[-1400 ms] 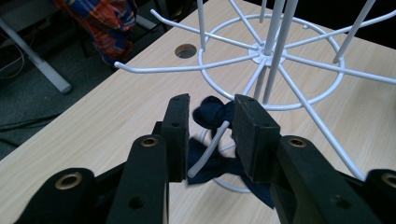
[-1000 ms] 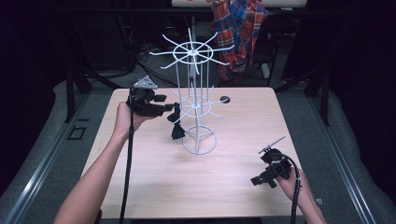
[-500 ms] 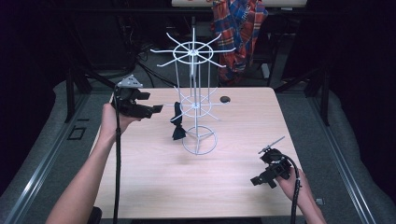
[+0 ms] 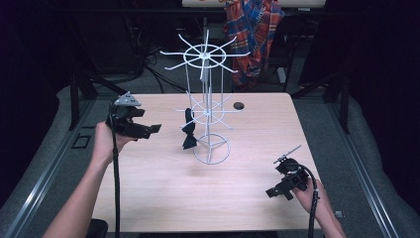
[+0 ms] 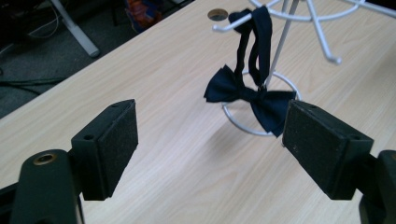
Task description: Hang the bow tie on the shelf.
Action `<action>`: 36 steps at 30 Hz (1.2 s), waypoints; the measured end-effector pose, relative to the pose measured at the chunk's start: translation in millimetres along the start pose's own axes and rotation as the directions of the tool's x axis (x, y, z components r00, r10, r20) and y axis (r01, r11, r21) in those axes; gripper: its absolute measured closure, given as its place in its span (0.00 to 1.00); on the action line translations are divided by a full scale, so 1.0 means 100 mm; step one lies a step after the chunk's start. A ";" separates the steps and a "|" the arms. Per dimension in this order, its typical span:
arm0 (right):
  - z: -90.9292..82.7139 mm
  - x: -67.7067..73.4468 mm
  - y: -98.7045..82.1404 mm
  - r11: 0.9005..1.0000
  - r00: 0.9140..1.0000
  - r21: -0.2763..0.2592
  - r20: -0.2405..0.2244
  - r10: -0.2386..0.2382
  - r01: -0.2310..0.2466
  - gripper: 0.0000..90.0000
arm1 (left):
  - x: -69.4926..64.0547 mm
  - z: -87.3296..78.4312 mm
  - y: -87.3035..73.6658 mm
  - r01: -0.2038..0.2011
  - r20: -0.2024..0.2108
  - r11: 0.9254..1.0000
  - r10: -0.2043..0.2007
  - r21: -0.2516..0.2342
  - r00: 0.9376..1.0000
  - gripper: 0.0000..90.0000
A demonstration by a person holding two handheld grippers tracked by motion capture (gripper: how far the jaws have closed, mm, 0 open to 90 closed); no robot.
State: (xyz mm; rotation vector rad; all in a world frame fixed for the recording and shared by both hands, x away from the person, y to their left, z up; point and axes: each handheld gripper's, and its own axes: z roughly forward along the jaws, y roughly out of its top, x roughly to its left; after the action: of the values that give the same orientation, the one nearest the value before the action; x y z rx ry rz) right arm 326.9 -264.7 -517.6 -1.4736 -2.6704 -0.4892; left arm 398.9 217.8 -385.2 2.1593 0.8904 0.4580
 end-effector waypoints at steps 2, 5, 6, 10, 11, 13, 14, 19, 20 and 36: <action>0.00 0.00 0.00 1.000 1.000 0.000 0.000 0.000 0.000 0.17 | 0.00 -0.01 -0.03 -0.001 -0.005 1.000 0.001 0.009 1.000 0.20; 0.00 0.00 0.00 1.000 1.000 0.005 0.001 -0.002 0.002 0.17 | 0.00 -0.03 -0.11 0.008 -0.012 1.000 -0.008 0.023 1.000 0.19; 0.01 0.00 0.00 1.000 1.000 0.005 -0.001 -0.004 0.004 0.17 | -0.01 -0.04 -0.16 0.014 -0.016 0.999 -0.013 0.030 1.000 0.18; 0.00 0.00 0.00 1.000 1.000 0.006 0.001 -0.004 0.004 0.17 | -0.02 -0.04 -0.25 0.018 -0.026 0.999 -0.017 0.050 1.000 0.18; 0.01 0.00 0.00 1.000 1.000 0.007 0.001 -0.004 0.004 0.17 | -0.03 -0.04 -0.28 0.021 -0.030 0.998 -0.020 0.056 0.999 0.18; 0.01 0.00 0.00 1.000 1.000 0.004 0.005 -0.008 0.008 0.17 | -0.03 -0.03 -0.33 0.025 -0.035 0.998 -0.023 0.060 0.999 0.18; 0.01 0.00 0.00 1.000 1.000 0.004 0.007 -0.010 0.010 0.17 | -0.05 -0.03 -0.39 0.027 -0.040 0.998 -0.025 0.064 0.999 0.18; 0.01 0.01 0.00 1.000 1.000 0.009 0.007 -0.008 0.008 0.17 | -0.07 0.00 -0.49 0.031 -0.043 0.996 -0.027 0.086 0.999 0.17; 0.01 0.00 0.00 1.000 1.000 0.010 0.012 -0.013 0.013 0.17 | -0.09 0.01 -0.53 0.034 -0.041 0.995 -0.030 0.096 0.999 0.17; 0.03 0.01 0.01 0.999 0.999 0.028 0.009 -0.032 0.031 0.17 | -0.17 0.25 -0.84 0.039 -0.039 0.978 -0.032 0.204 0.999 0.11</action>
State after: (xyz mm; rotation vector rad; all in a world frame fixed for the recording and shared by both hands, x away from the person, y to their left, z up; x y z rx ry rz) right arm 327.5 -262.6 -520.5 -1.4322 -2.7003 -0.4455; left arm 363.0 233.0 -465.8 2.3229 1.0331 0.4029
